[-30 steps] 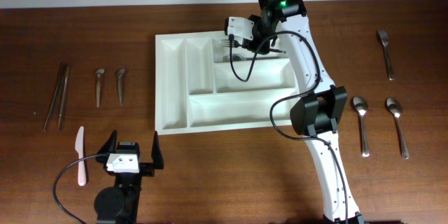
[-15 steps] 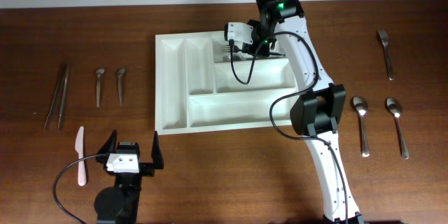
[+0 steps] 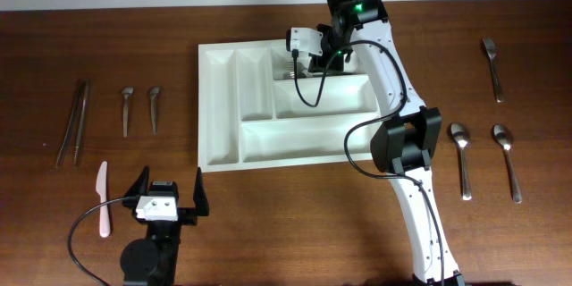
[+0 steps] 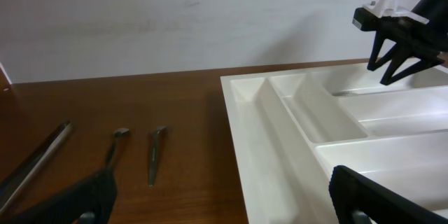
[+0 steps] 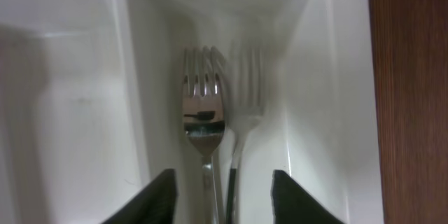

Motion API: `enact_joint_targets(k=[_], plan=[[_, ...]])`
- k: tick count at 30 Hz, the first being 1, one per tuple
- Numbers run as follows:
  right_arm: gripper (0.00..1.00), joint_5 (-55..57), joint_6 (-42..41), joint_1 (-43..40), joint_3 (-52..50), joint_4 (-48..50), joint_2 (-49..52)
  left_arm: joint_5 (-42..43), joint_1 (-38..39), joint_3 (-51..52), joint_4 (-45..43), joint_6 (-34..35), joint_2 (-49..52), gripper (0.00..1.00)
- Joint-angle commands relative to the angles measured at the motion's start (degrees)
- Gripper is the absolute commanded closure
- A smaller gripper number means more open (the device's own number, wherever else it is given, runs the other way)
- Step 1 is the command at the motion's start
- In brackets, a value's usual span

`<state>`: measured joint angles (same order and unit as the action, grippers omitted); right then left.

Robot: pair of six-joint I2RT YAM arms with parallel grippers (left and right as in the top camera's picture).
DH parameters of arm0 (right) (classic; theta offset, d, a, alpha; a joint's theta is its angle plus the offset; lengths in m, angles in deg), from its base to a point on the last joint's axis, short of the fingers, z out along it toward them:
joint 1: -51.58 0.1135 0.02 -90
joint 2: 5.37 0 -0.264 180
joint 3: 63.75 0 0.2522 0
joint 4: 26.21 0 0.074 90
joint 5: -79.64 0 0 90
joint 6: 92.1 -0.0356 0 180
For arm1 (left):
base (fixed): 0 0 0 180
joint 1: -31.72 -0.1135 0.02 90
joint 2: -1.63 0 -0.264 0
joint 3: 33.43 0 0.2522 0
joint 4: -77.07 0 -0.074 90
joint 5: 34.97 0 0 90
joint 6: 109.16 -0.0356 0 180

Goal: Pack container
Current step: 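Lower the fork into the upper compartment and open the right gripper, then withdraw the right gripper to the last fork on the right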

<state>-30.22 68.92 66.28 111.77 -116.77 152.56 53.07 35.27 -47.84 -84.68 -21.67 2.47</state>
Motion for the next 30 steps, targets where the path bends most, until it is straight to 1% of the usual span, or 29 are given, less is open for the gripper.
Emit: enact_joint_targets(k=[1, 2, 3, 5, 6, 9, 13, 15, 17, 19, 21, 24, 27, 30], plan=[[0.48, -1.2, -1.8, -0.1, -0.5, 1.0, 0.0, 0.2, -0.3, 0.1, 0.3, 0.3, -0.5, 0.01], [0.46, -1.1, -2.9, -0.1, -0.5, 1.7, 0.0, 0.2, -0.3, 0.1, 0.3, 0.3, -0.5, 0.01], [0.40, -0.8, -4.4, -0.1, -0.4, 2.7, -0.1, 0.2, -0.3, 0.1, 0.3, 0.3, -0.5, 0.01], [0.25, -0.3, -7.7, -0.1, 0.3, 4.3, -0.1, 0.2, -0.3, 0.1, 0.2, 0.3, -0.5, 0.01], [0.16, 0.2, -10.7, -0.2, 1.6, 5.3, -0.1, 0.2, -0.3, 0.1, 0.3, 0.3, -0.5, 0.01], [0.01, 0.3, -18.1, -0.8, 5.9, 5.9, -0.3, 0.2, -0.3, 0.1, 0.3, 0.3, -0.5, 0.01], [0.01, 2.1, -31.7, -2.6, 14.4, 5.9, -0.8, 0.2, -0.3, 0.1, 0.3, 0.3, -0.5, 0.01], [0.01, 6.5, -40.8, -4.2, 18.3, 5.9, -1.5, 0.2, -0.3, 0.1, 0.3, 0.3, -0.5, 0.01], [0.01, 13.0, -49.0, -6.6, 18.3, 5.4, -4.6, 0.2, -0.3, 0.1, 0.3, 0.3, -0.5, 0.01], [0.01, 17.8, -54.6, -9.6, 18.3, 3.3, -7.6, 0.2, -0.3, 0.1, 0.3, 0.3, -0.5, 0.01], [0.01, 20.7, -56.8, -13.8, 18.3, 0.2, -10.5, 0.2, -0.3, 0.1, 0.3, 0.3, -0.5, 0.01], [0.01, 21.0, -56.7, -18.9, 18.3, -3.4, -12.8, 0.2, -0.3, 0.1, 0.3, 0.3, -0.5, 0.01], [0.01, 21.0, -56.3, -24.0, 18.3, -8.0, -14.2, 0.2, -0.3, 0.1, 0.3, 0.3, -0.5, 0.01], [0.01, 21.0, -56.3, -29.1, 17.7, -9.6, -13.9, 0.2, -0.3, 0.1, 0.3, 0.3, -0.5, 0.01]])
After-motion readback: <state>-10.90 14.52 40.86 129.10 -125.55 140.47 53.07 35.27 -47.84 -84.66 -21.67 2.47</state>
